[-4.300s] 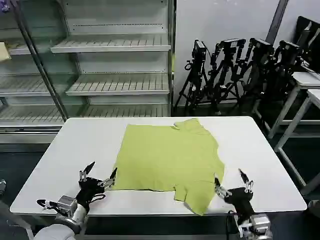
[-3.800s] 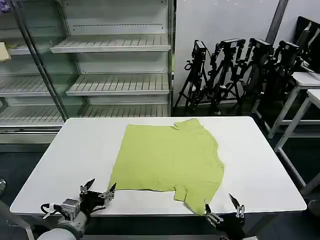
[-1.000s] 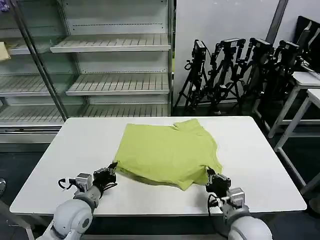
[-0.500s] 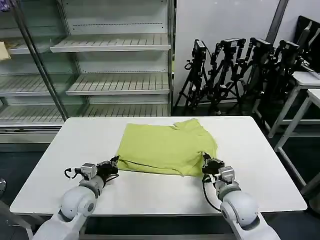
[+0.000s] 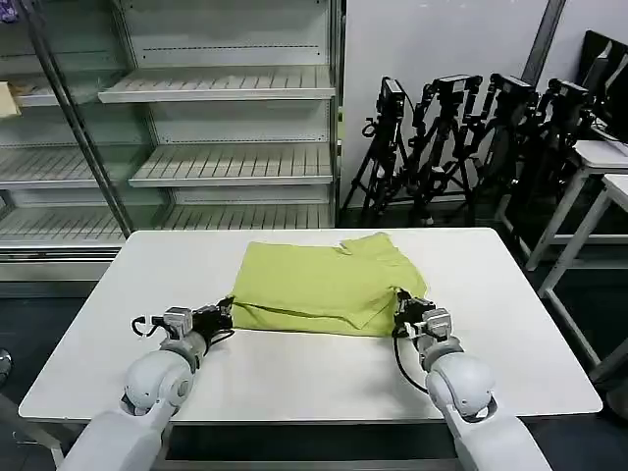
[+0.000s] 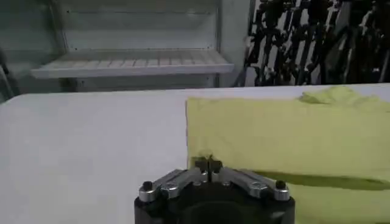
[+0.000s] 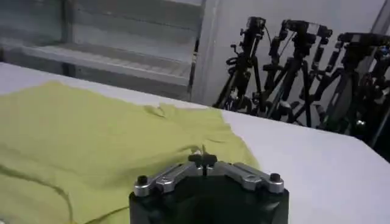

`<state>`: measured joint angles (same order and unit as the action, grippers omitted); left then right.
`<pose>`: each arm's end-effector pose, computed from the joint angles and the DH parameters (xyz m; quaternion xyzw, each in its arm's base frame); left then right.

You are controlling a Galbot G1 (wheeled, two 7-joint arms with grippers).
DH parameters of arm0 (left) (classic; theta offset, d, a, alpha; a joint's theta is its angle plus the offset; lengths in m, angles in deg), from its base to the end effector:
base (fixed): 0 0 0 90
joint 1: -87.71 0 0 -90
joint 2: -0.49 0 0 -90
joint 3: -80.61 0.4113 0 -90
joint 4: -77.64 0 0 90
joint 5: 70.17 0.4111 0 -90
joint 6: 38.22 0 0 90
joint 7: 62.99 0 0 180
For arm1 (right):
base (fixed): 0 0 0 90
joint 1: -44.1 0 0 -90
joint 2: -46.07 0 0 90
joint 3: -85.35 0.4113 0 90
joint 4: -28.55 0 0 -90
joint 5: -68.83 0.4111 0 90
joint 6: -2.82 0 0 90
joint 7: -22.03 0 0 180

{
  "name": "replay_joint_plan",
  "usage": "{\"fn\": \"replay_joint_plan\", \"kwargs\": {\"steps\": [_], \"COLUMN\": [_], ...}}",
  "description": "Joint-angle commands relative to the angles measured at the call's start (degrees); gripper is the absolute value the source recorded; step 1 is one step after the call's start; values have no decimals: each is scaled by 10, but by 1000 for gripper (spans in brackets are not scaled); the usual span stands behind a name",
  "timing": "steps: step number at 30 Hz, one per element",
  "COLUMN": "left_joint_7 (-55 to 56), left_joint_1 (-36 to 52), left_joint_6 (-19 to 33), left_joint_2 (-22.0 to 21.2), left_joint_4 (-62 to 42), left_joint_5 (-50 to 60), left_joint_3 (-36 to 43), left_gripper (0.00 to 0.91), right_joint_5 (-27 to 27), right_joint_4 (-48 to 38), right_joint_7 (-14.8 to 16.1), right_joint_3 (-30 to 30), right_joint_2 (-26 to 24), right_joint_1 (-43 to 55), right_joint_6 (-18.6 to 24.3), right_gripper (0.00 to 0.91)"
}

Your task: Fold and organize the clothes.

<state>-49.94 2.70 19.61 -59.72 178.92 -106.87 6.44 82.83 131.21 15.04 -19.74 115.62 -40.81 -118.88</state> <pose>0.4161 0.0689 -0.3068 -0.0725 -0.9716 -0.0101 0.2252 0.4157 -0.0144 -0.3018 0.0765 -0.9797 0.0982 0.1569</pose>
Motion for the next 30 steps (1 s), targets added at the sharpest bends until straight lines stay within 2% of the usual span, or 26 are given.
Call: {"fn": "replay_joint_plan", "kwargs": {"steps": [1,8,14,19,25,26,27,28,30], "left_joint_7": [-2,-9,-13,-27,-39,-39,-39,-39,-43], "left_joint_1": [10,9,-12,-67,-79,-78,-76,-75,-73], "left_joint_6": [5,9,-8,-9,-9,-9,-9,-9,-9], "left_joint_2": [0,-4,17,41,41,41,41,41,40], "left_joint_4": [-15,-11,44,75,47,41,37,33,26], "left_joint_5": [8,35,33,36,51,51,50,50,47], "left_joint_3": [4,0,-18,-25,-26,-26,-25,-24,-25], "left_gripper": [907,907,907,907,907,887,212,10,10], "right_joint_5": [-5,12,61,55,34,29,29,30,30], "right_joint_4": [-19,1,69,109,94,93,90,91,92], "right_joint_7": [-6,-7,-9,-2,-6,-8,-11,-14,-14], "right_joint_3": [-1,36,75,87,84,83,83,83,83], "right_joint_2": [3,-14,-38,-41,-34,-33,-32,-31,-31], "right_joint_1": [13,-5,-98,-169,-180,-180,-179,-179,-178], "right_joint_6": [1,1,-8,-5,-3,-3,-3,-4,-5], "right_gripper": [907,907,907,907,907,846,222,0,0]}}
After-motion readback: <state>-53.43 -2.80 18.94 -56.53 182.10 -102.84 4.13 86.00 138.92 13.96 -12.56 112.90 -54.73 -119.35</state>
